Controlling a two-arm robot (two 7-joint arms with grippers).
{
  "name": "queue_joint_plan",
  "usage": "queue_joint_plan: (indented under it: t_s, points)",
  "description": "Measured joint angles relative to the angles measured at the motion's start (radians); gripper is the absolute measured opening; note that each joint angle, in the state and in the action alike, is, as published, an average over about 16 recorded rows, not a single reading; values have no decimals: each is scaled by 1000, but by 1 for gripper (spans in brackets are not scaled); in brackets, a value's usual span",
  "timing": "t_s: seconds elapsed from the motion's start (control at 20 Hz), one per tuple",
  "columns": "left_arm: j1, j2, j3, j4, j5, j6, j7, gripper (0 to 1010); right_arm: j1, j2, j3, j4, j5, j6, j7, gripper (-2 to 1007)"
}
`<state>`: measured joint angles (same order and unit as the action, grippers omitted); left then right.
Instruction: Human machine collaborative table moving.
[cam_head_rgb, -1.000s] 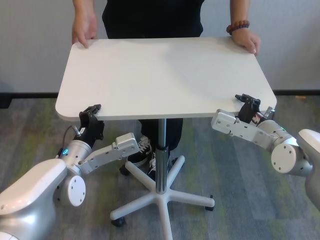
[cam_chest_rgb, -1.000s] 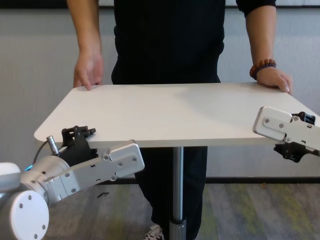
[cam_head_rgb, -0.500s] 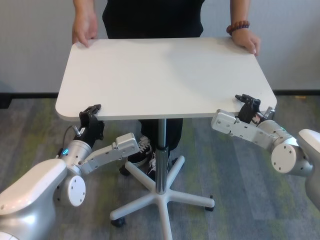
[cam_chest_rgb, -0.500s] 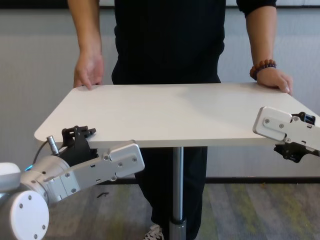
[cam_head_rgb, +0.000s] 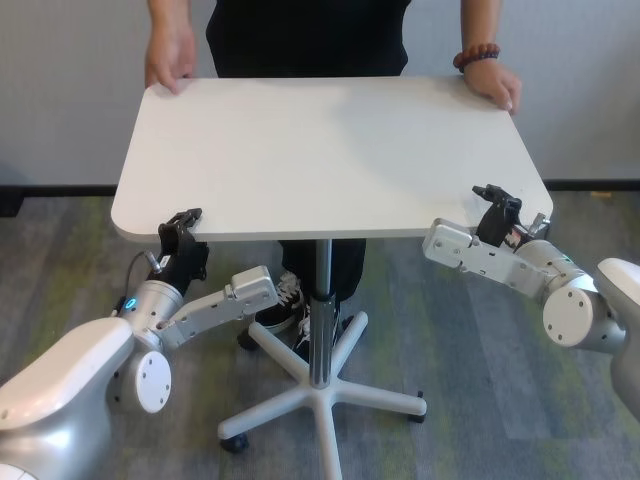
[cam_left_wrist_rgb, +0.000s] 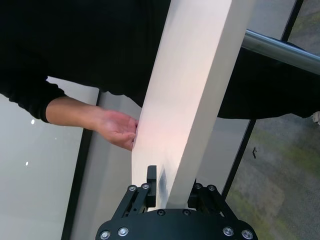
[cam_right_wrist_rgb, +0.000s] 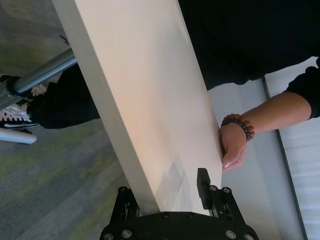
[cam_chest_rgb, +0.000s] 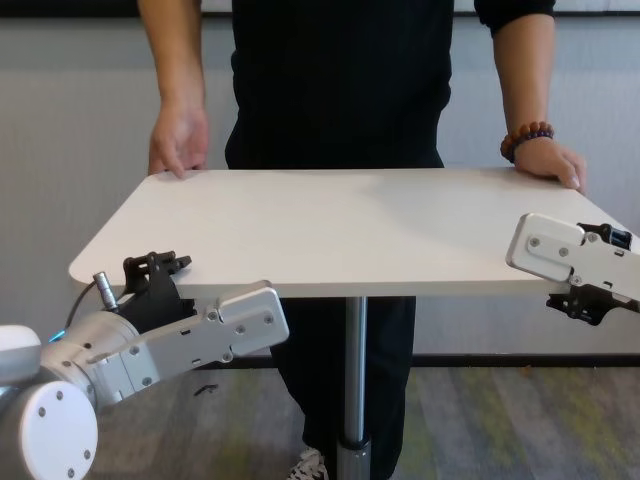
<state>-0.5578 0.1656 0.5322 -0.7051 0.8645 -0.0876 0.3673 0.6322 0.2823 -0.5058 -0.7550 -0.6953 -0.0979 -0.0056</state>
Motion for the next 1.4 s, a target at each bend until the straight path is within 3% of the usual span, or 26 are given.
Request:
queue_joint_plan:
  t_s: [0.25,0.75,1.1,1.4]
  points:
    - [0,0,0,0,0,0,0,481,0,0,0,0,0,0,0,699]
    - [0,0,0,-1,0,1,0,783,0,0,0,0,0,0,0,941]
    - [1,0,1,-3,1,1,-4,938,0,0,0,-1,-1,0,1,999]
    - [13,10,5,-30,4,21,-40,995,-10,7,-4,-19,-2,7,20,1000]
